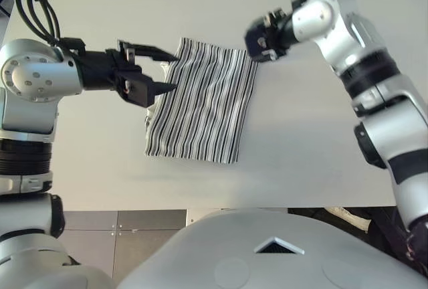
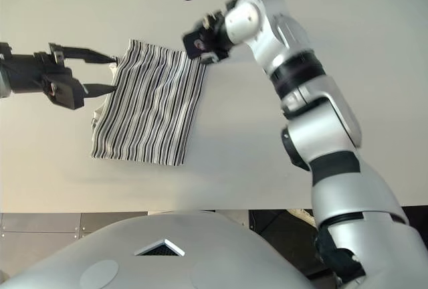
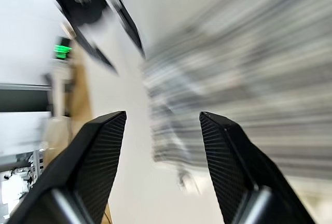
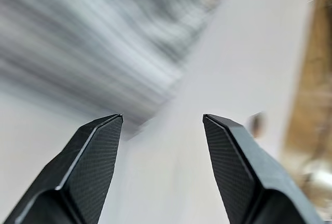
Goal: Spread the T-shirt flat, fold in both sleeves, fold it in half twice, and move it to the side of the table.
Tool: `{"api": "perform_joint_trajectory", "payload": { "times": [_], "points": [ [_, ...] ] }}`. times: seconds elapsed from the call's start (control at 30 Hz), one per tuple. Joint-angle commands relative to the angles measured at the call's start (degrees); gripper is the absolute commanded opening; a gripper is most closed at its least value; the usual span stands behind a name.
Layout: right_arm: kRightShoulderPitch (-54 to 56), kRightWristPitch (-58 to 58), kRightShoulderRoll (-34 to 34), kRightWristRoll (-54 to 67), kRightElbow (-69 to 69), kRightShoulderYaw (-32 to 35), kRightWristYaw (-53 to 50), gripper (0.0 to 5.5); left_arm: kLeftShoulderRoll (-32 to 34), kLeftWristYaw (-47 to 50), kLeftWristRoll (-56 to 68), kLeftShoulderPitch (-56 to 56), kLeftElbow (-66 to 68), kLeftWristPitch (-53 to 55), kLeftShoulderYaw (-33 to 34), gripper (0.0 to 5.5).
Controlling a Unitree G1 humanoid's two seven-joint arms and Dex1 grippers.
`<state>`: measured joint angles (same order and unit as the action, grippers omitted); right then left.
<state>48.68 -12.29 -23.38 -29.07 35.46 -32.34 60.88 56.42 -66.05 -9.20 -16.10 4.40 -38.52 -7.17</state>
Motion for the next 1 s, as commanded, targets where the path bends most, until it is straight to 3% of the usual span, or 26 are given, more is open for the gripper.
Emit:
{"api": "perform_joint_trajectory", "payload": {
  "times": [0.03,0.2,0.43,0.8,1.0],
  "points": [
    [-9.55,3.67,-8.75,1.72,-21.08,1.43,7.25,2.86,5.79,1.19,-10.15,-2.13,6.82,-11.93,-3.93,2.64],
    [-18.95,11.74,-13.77,3.94,-38.84,3.63,11.25,2.86,7.29,4.65,-21.44,-9.81,17.98,-24.87,-9.75,2.64],
    [-24.87,19.9,-14.87,6.2,-51.65,3.21,14.4,2.86,6.14,8.49,-28.9,-15.12,26.42,-32.36,-16.27,2.64],
    [-26.84,24.56,-16.48,7.24,-57.45,3.31,13.97,2.86,0.09,21.65,-36.18,-18.17,32.62,-37.71,-21.19,2.64],
    [-25.51,24.23,-16.05,8.32,-57.55,2.91,13.92,2.86,2.27,25.38,-36.97,-13.36,29.9,-38.43,-21.98,2.64]
  ]
}}
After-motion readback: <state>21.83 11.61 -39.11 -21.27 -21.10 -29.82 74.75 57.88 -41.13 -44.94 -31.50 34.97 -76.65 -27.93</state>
